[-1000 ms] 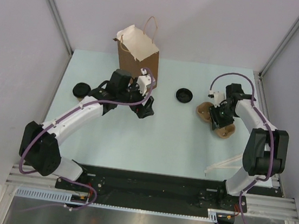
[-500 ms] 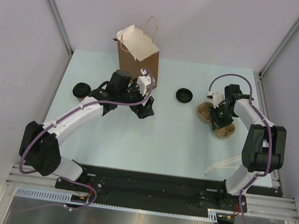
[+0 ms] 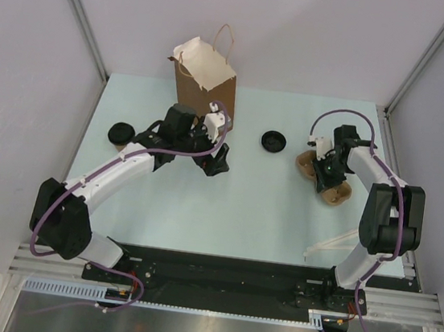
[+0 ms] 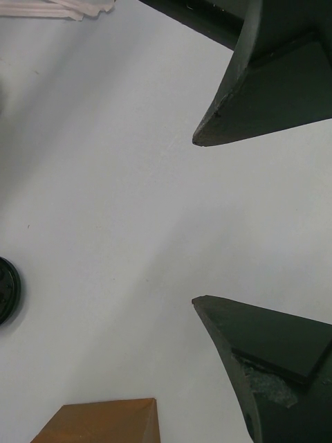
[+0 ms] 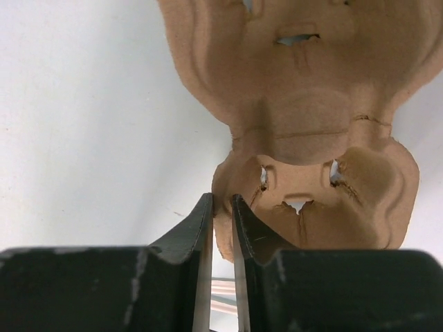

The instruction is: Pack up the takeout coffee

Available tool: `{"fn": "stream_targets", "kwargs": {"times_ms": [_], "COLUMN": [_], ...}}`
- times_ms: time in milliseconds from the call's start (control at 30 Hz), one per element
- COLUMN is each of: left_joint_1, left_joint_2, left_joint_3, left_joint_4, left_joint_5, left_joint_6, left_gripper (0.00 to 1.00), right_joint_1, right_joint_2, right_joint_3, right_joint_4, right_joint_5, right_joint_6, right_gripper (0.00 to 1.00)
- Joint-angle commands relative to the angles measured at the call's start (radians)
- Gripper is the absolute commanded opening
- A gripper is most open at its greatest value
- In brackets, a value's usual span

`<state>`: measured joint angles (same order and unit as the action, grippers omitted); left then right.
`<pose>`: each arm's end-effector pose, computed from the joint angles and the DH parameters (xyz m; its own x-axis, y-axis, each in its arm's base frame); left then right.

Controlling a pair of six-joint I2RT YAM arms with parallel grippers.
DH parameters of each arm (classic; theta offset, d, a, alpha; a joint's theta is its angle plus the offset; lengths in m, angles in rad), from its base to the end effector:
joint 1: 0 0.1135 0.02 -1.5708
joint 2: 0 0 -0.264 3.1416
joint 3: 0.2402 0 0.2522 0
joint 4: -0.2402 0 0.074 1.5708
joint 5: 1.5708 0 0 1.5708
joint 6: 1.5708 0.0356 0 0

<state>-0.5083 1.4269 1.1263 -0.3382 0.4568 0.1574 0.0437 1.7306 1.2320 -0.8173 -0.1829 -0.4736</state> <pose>0.2710 -0.1689 0.2964 -0.3974 0.3825 -0.8341 0.8186 0.5586 -0.1339 0.3327 0.0210 0.2042 -0.8199 -0.4848 -0.3047 -0.5199 0.8532 0.0416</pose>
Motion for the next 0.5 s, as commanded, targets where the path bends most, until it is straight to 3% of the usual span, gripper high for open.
{"fn": "stream_targets", "kwargs": {"times_ms": [0,67,233,467], "left_joint_1": [-0.006,-0.007,-0.006,-0.039], "left_joint_2": [0.003,0.007,0.033,0.119], "left_joint_3": [0.004,0.004,0.012,0.030], "left_joint_4": [0.030,0.034,0.068,0.233], "left_joint_5": [0.026,0.029,0.107,0.220], "left_joint_6": [-0.012,-0.030,-0.130,-0.413], "left_gripper": [0.94,0.94,0.88,0.75], "right_joint_1": [-0.002,0.001,-0.010,-0.071], "right_joint_2": [-0.032,-0.048,-0.146,-0.246], "right_joint_3": [-0.002,-0.002,0.001,0.001], "right_joint_4": [0.003,0.006,0.010,0.003], "right_joint_5": [-0.033,-0.047,-0.130,-0.390], "right_joint_6": [-0.008,0.001,0.050,0.168], "right_gripper": [0.08,0.00,0.00,0.00]}}
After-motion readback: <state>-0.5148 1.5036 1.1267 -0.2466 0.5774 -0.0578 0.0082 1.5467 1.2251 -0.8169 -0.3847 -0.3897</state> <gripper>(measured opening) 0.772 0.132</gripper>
